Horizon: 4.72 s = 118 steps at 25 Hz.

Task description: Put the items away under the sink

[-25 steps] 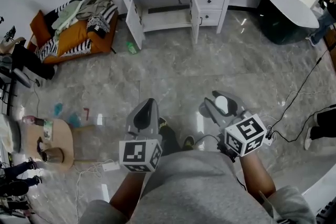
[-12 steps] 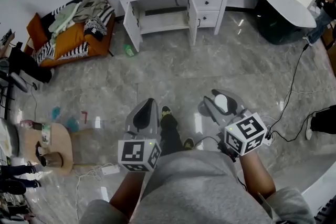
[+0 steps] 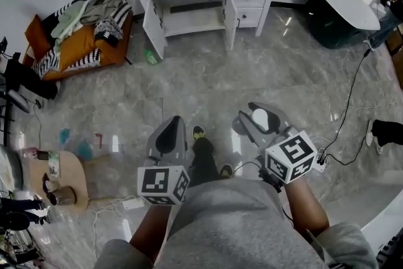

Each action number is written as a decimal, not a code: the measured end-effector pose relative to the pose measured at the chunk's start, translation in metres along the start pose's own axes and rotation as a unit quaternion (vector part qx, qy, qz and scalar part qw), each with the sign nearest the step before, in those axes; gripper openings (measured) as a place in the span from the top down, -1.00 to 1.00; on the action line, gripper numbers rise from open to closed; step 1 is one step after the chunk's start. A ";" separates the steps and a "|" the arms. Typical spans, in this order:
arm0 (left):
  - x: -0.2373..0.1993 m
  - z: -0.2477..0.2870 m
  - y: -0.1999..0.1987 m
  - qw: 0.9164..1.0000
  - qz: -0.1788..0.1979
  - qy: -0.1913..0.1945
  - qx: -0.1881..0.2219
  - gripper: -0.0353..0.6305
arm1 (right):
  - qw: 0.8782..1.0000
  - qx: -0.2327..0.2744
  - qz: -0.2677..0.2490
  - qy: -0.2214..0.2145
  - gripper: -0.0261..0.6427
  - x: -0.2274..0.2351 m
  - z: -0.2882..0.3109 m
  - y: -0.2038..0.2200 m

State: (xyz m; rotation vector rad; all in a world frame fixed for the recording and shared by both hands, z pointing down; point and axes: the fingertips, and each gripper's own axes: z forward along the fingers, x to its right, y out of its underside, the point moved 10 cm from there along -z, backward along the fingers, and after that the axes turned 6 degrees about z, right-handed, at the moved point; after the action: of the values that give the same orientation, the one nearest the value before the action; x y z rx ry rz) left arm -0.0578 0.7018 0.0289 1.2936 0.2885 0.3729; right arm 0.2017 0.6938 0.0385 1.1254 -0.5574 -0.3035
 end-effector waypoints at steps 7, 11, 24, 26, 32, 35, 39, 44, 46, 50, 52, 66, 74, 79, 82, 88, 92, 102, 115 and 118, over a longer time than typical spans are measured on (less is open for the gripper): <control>-0.025 0.047 0.000 1.000 -0.012 0.001 -0.019 0.86 | 1.000 -0.020 0.004 -0.004 0.54 0.022 0.048 -0.012; -0.050 0.078 -0.010 1.000 -0.012 0.002 -0.019 0.86 | 1.000 -0.031 0.004 -0.003 0.54 0.030 0.078 -0.022; -0.122 0.155 -0.027 0.999 -0.030 0.011 -0.033 0.86 | 0.999 -0.047 0.014 0.012 0.54 0.051 0.165 -0.062; -0.133 0.165 -0.031 0.999 -0.030 0.014 -0.031 0.86 | 0.999 -0.047 0.019 0.016 0.54 0.053 0.177 -0.068; -0.170 0.190 -0.041 0.999 -0.034 0.017 -0.028 0.86 | 0.998 -0.049 0.022 0.025 0.54 0.053 0.213 -0.083; -0.185 0.198 -0.042 0.999 -0.037 0.020 -0.028 0.86 | 0.998 -0.049 0.023 0.028 0.54 0.052 0.230 -0.088; -0.199 0.209 -0.045 0.999 -0.037 0.026 -0.026 0.86 | 0.998 -0.049 0.029 0.031 0.54 0.050 0.247 -0.094; -0.215 0.218 -0.046 0.999 -0.037 0.029 -0.025 0.86 | 0.998 -0.050 0.028 0.030 0.54 0.048 0.264 -0.100; -0.219 0.220 -0.046 0.998 -0.041 0.027 -0.026 0.86 | 0.998 -0.049 0.027 0.030 0.54 0.048 0.268 -0.102; -0.224 0.226 -0.046 0.998 -0.048 0.029 -0.027 0.86 | 0.998 -0.050 0.024 0.035 0.54 0.051 0.274 -0.107; -0.224 0.228 -0.048 0.998 -0.043 0.033 -0.024 0.86 | 0.998 -0.047 0.024 0.036 0.54 0.053 0.276 -0.108; -0.238 0.214 -0.050 0.998 -0.054 0.030 -0.008 0.86 | 0.998 -0.027 0.014 0.052 0.54 0.040 0.270 -0.117; -0.242 0.212 -0.053 0.998 -0.052 0.023 0.006 0.86 | 0.998 -0.018 0.003 0.056 0.54 0.044 0.274 -0.122; -0.240 0.215 -0.059 0.999 -0.042 0.028 0.014 0.86 | 0.998 -0.034 0.004 0.060 0.54 0.049 0.281 -0.123; -0.240 0.223 -0.061 0.999 -0.040 0.030 0.016 0.86 | 0.997 -0.047 0.004 0.064 0.54 0.057 0.286 -0.125; -0.240 0.240 -0.064 0.999 -0.039 0.026 0.012 0.86 | 0.997 -0.055 0.009 0.062 0.54 0.078 0.297 -0.128; -0.243 0.255 -0.064 0.999 -0.041 0.022 0.008 0.86 | 0.997 -0.056 0.007 0.054 0.54 0.091 0.308 -0.132; -0.244 0.314 -0.077 0.999 -0.045 0.027 -0.005 0.86 | 0.996 -0.077 0.003 0.046 0.54 0.136 0.341 -0.150; -0.240 0.418 -0.100 0.998 -0.038 0.035 -0.029 0.86 | 0.995 -0.089 0.011 0.036 0.54 0.215 0.395 -0.180; -0.238 0.434 -0.107 0.998 -0.035 0.034 -0.034 0.86 | 0.995 -0.093 0.015 0.030 0.54 0.229 0.404 -0.185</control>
State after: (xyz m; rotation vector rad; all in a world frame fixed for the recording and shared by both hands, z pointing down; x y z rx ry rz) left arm -0.0833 0.1959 0.0352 1.2031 0.3744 0.3647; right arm 0.1716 0.1956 0.0585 0.9427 -0.4819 -0.2894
